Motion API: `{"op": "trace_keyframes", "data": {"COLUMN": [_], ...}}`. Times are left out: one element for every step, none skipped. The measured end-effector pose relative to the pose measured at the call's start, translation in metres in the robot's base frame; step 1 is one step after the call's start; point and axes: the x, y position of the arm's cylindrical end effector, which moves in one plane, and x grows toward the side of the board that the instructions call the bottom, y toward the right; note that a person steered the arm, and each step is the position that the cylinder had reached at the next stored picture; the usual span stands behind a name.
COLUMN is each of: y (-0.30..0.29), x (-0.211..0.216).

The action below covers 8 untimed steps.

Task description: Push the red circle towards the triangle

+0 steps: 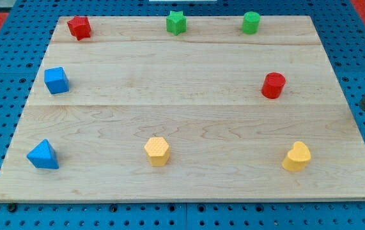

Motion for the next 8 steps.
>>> {"op": "trace_keyframes", "data": {"y": [0.0,-0.017,-0.015,0.007,0.01,-0.021,-0.072,-0.114], "x": [0.0,0.013,0.016,0.003,-0.016,-0.032,-0.042,-0.045]}}
